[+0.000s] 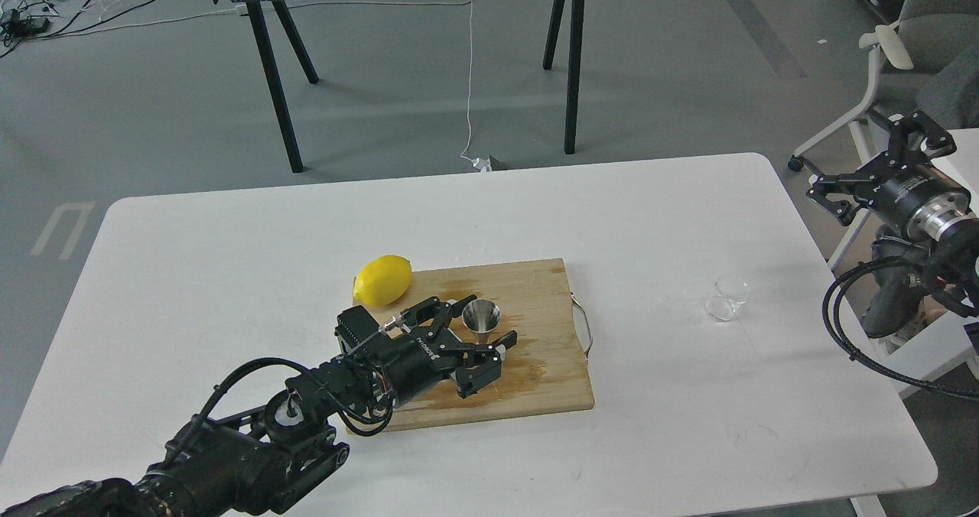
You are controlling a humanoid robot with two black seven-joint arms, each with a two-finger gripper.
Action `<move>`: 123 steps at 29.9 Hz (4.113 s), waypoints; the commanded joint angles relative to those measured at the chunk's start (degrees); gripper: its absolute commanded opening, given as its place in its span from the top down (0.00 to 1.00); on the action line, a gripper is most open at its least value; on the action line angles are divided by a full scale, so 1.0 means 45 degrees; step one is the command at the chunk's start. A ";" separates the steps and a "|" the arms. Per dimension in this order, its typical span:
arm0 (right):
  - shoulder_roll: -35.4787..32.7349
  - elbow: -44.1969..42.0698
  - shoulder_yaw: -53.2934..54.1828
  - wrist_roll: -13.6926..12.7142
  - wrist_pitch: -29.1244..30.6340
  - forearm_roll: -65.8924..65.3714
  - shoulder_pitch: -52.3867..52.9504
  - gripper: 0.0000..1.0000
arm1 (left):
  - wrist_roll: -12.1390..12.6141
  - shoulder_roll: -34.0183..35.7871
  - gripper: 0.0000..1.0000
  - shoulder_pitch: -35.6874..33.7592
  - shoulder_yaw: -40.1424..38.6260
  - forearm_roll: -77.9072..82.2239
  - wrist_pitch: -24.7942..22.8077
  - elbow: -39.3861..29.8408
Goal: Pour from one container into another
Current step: 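Lower the jigger upright onto the board beside the lemon, then open the left gripper and withdraw it to the rest pose, then reach the right gripper to the small clear glass cup and grasp it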
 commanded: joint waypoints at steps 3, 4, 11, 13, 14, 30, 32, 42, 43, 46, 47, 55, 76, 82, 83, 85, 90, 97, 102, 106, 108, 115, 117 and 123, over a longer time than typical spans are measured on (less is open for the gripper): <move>0.0021 0.0002 -0.0001 0.0012 0.0000 -0.0001 -0.0002 0.01 | 0.0000 0.0000 0.11 0.0084 0.0000 -0.0001 0.0000 0.0001; 0.0021 0.0002 -0.0001 -0.0007 0.0000 -0.0001 -0.0002 0.01 | 0.0000 0.0000 0.11 0.0103 0.0000 -0.0001 0.0000 0.0001; 0.0060 0.0002 -0.0001 0.0012 0.0000 -0.0001 -0.0002 0.01 | 0.0000 0.0000 0.11 0.0142 -0.0020 -0.0020 0.0000 0.0020; 0.0060 0.0002 -0.0001 0.0012 0.0000 -0.0001 -0.0002 0.01 | 0.0000 0.0000 0.11 0.0162 -0.0020 -0.0020 0.0000 0.0020; 0.0060 0.0002 -0.0001 -0.0007 0.0000 -0.0001 -0.0002 0.01 | 0.0000 0.0000 0.11 0.0162 -0.0020 -0.0020 0.0000 0.0020; 0.0079 0.0002 -0.0001 0.0012 0.0000 -0.0001 -0.0002 0.01 | 0.0000 0.0000 0.11 0.0455 -0.0020 -0.0020 0.0000 -0.0058; 0.0079 0.0002 -0.0001 -0.0007 0.0000 -0.0001 -0.0021 0.01 | 0.0000 0.0000 0.11 0.0513 -0.0020 -0.0020 0.0000 -0.0058; 0.0079 0.0041 0.0019 0.0012 0.0000 -0.0001 -0.0178 0.01 | 0.0000 0.0253 0.11 0.0786 -0.0039 -0.0040 0.0000 -0.0116; 0.0079 0.0041 0.0019 0.0012 0.0000 0.0019 -0.0178 0.01 | 0.0000 0.0370 0.11 0.0806 -0.0039 -0.0059 0.0000 -0.0116; 0.0079 0.0041 0.0019 0.0012 0.0000 0.0019 -0.0178 0.01 | 0.0000 0.0566 0.11 0.0845 -0.0059 -0.0059 0.0000 -0.0136; 0.0079 0.0041 0.0019 -0.0007 0.0000 0.0019 -0.0178 0.01 | 0.0000 0.0585 0.11 0.0865 -0.0059 -0.0059 0.0000 -0.0136; 0.0021 0.0041 0.0058 -0.0007 0.0000 0.0019 -0.0178 0.01 | 0.0000 0.0976 0.11 0.1041 -0.0039 -0.0059 0.0000 -0.0369; 0.0040 0.0041 0.0156 -0.0007 0.0000 0.0019 -0.0197 0.01 | 0.0000 0.8336 0.11 0.1276 -0.0235 -0.6692 0.0000 -0.6987; 0.0040 0.0080 0.0117 -0.0007 0.0000 0.0019 -0.0197 0.01 | 0.0000 0.9940 0.08 0.1021 -0.2649 -1.1360 -0.3705 -0.8515; 0.0040 0.0080 0.0097 -0.0007 0.0000 0.0019 -0.0197 0.01 | 0.0000 0.9960 0.08 0.1041 -0.3353 -1.2103 -0.5288 -0.8438; 0.0040 0.0100 0.0058 -0.0007 0.0000 0.0019 -0.0197 0.01 | 0.0000 1.0038 0.08 0.1060 -0.4779 -1.3976 -0.8589 -0.7894; 0.0138 0.0080 -0.0020 -0.0027 0.0000 0.0019 -0.0197 0.01 | 0.0000 1.0058 0.06 0.0011 -0.6016 -1.7164 -1.2444 -0.3839; 0.0664 0.0061 -0.0059 -0.0046 0.0000 0.0038 -0.0197 0.01 | 0.0000 0.9044 0.01 -0.1418 -0.6055 -1.9100 -1.2444 0.1170; 0.1523 0.0099 -0.0020 -0.0085 0.0000 0.0719 -0.0216 0.01 | 0.0000 0.8770 0.01 -0.1811 -0.5918 -1.9278 -1.2444 0.1270; 0.1779 0.0663 0.0193 -0.0105 0.0000 0.2846 -0.0333 0.01 | 0.0000 0.8321 0.01 -0.1733 -0.5860 -1.9278 -1.2444 0.1290; 0.1701 0.1424 0.0506 -0.0105 0.0000 0.3668 -0.0470 0.01 | 0.0000 0.8204 0.01 -0.1635 -0.5821 -1.9259 -1.2444 0.1290; 0.0707 0.3166 0.1777 -0.0728 -0.2604 0.4120 -0.1289 0.01 | 0.0000 0.7891 0.01 -0.0893 -0.5840 -1.9278 -1.2444 0.1309; 0.0471 0.3302 0.1874 -0.1041 -0.3561 0.4295 -0.1815 0.01 | 0.0000 0.7735 0.01 -0.0776 -0.5840 -1.9259 -1.2444 0.1329; -0.0623 0.4570 0.2070 -0.2304 -0.7311 0.4374 -0.3319 0.01 | 0.0000 0.7578 0.01 -0.0463 -0.5840 -1.9258 -1.2444 0.1329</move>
